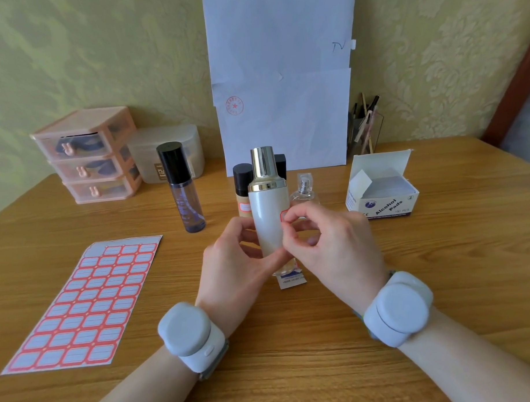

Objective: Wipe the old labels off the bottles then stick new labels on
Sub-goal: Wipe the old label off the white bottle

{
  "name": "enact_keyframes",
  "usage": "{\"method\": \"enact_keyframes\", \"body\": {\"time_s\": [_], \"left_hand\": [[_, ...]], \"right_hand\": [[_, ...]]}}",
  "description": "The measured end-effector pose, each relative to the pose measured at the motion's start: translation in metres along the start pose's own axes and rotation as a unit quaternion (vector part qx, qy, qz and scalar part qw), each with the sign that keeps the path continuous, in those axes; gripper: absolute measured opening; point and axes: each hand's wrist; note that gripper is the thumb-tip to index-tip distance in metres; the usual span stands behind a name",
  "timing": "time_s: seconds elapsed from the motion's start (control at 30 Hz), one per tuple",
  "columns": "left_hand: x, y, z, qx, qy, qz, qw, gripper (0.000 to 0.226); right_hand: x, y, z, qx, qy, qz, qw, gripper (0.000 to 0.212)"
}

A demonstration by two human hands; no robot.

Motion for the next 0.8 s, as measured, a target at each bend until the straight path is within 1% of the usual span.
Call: {"method": "enact_keyframes", "body": {"time_s": [0.1,0.27,0.5,0.57,0.67,0.8], "left_hand": [[0.0,0.0004,-0.0007,-0.003,0.001,-0.001,1.0,0.052],[0.0012,0.0002,-0.0021,-0.004,-0.009,-0.009,1.0,0.052],[0.0012,0.0004,-0.0049,-0.006,-0.008,-0.011,1.0,0.064],[0.0012,0.0008,-0.0044,-0.004,-0.006,-0.009,1.0,0.063],[-0.0001,0.0015,-0.0018,0.004,0.003,-0.012,1.0,0.055],[0.0005,-0.0003,-0.0017,0.002,0.009,-0.01,1.0,0.046]], "right_hand": [[-0.0003,-0.0001,-0.0005,0.027,0.019,0.004,0.999,0.011],[0.0006,0.0006,-0.0001,0.038,0.02,-0.004,0.999,0.012],[-0.0004,0.004,0.0004,0.03,-0.002,-0.012,0.999,0.006],[-0.0001,0.0047,0.0019,0.022,-0.003,-0.007,1.0,0.009],[0.0005,0.0032,0.0043,-0.005,-0.005,0.001,1.0,0.012],[0.0004,0.0045,0.0024,0.014,-0.01,0.009,1.0,0.011]]}}
Point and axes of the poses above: each hand's wrist, its own x-axis away from the middle knuckle, its own y-axis out of the back of the hand, z = x × y, and after that the axes turned 13 degrees about z, right-handed
